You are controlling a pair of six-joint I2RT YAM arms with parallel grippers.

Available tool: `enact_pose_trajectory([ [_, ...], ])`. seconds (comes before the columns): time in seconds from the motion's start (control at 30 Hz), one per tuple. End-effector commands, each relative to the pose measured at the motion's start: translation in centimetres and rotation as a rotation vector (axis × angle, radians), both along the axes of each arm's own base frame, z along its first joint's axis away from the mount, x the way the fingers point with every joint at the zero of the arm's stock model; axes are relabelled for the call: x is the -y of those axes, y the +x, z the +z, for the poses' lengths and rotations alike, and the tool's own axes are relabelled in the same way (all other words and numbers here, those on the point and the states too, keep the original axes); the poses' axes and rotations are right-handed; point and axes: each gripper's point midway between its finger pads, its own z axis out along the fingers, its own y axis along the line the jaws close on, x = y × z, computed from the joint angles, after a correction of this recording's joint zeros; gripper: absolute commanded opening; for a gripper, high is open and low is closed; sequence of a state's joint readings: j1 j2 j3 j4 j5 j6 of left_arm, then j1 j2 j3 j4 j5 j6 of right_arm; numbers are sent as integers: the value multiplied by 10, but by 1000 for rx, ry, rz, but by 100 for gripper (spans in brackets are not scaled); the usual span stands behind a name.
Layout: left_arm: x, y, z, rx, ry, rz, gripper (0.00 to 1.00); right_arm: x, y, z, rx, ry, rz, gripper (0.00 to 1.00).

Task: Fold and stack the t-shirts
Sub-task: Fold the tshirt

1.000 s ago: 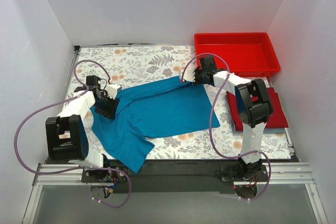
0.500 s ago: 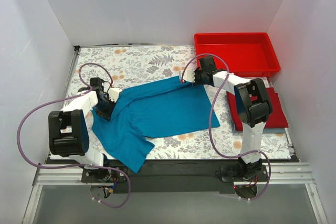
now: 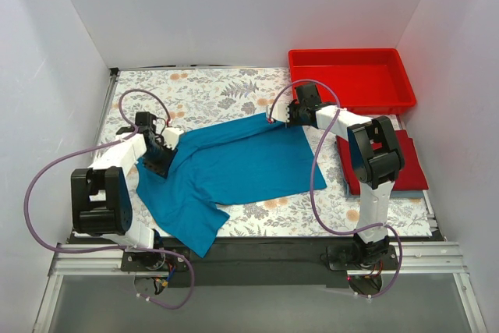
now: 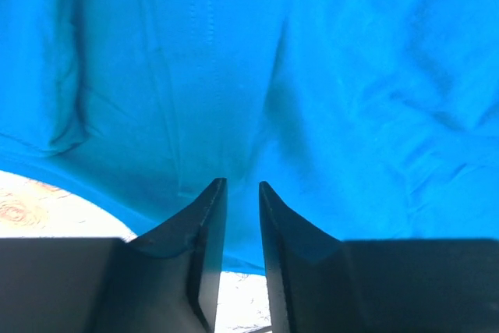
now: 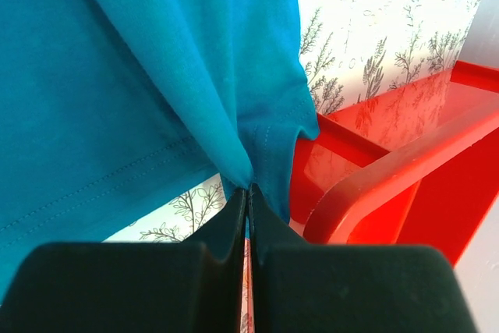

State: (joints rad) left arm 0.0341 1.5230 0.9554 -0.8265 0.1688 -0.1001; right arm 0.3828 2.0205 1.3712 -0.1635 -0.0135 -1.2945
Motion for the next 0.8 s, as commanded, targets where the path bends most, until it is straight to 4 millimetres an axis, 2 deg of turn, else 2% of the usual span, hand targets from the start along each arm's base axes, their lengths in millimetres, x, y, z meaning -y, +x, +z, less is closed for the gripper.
enact_pose_trajectory([
  [0.0,-1,2,0,39,34,9,23,-3,8,8,17,-5,3,1],
  [0.03,5,4,-1,40,48,-5,24,-3,7,8,16,-5,3,1],
  [0.23,0,10,-13,38,94,12,25,-3,7,7,14,-6,3,1],
  [0.37,-4,15,-14,50,117,23,25,-3,8,8,16,-5,3,1],
  [0.6,-8,9,-21,29,139,18,25,-4,8,7,13,-4,2,1],
  [0.77,-7,6,-19,17,138,9,20,-4,9,8,15,-4,0,1],
])
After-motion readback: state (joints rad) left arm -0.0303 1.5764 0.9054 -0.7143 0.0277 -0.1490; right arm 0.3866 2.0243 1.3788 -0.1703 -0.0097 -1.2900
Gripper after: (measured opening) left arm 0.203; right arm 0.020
